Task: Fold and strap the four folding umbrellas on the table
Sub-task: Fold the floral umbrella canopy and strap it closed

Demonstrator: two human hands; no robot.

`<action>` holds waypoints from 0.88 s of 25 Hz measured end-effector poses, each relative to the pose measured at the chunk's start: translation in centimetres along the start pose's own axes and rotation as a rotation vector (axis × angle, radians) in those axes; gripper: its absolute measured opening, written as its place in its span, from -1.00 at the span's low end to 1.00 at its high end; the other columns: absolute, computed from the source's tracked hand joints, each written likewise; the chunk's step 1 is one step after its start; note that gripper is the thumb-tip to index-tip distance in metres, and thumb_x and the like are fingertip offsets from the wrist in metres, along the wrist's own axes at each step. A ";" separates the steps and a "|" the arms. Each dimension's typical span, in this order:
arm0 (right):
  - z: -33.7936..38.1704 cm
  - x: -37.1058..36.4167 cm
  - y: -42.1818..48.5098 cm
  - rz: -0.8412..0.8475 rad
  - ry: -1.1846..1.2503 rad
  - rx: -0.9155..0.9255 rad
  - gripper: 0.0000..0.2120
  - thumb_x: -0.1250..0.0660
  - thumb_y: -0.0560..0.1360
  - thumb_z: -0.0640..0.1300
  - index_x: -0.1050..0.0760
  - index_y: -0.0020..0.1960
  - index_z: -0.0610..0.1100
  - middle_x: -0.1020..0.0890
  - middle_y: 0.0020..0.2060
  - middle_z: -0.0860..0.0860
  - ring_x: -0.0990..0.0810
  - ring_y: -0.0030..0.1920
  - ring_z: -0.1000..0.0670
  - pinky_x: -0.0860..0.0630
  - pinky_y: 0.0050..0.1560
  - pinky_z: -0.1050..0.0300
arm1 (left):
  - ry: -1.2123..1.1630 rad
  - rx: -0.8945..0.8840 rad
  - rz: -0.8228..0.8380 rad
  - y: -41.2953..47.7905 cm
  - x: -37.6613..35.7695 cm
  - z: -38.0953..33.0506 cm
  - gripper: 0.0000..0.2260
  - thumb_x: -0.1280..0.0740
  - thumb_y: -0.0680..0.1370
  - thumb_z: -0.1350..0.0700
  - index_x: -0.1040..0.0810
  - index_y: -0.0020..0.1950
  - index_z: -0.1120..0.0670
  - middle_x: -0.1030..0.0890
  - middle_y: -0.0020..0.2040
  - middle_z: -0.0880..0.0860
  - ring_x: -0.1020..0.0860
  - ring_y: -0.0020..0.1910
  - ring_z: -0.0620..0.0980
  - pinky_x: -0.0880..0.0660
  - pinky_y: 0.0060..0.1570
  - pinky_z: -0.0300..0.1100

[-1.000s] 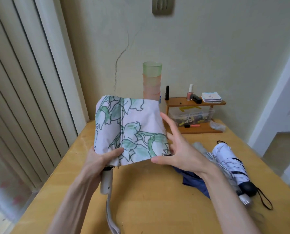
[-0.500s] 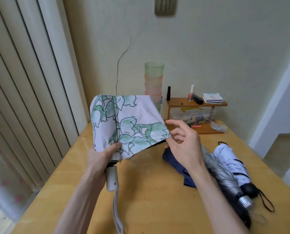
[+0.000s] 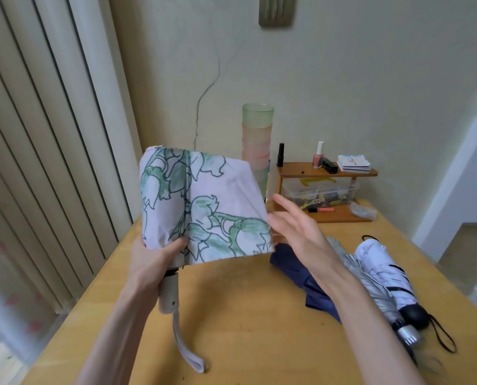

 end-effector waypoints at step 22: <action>1.3 2.4 -0.5 -0.536 0.213 0.216 -0.85 -0.43 0.64 -0.12 -0.71 0.05 -0.20 -0.79 -0.09 -0.03 -0.75 -0.05 0.04 -0.63 -0.04 0.20 | 0.206 -0.080 0.221 -1.3 -3.3 0.7 -0.68 -0.54 0.48 0.39 -0.57 0.05 0.03 -0.75 -0.21 -0.10 -0.68 -0.34 -0.12 -0.56 -0.42 -0.26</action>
Point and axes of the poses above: each hand's wrist, its own y-axis towards the middle knuckle, its own x-axis out of the back of the hand, z = x × y, the point moved 6 cm from there along y, towards the middle knuckle
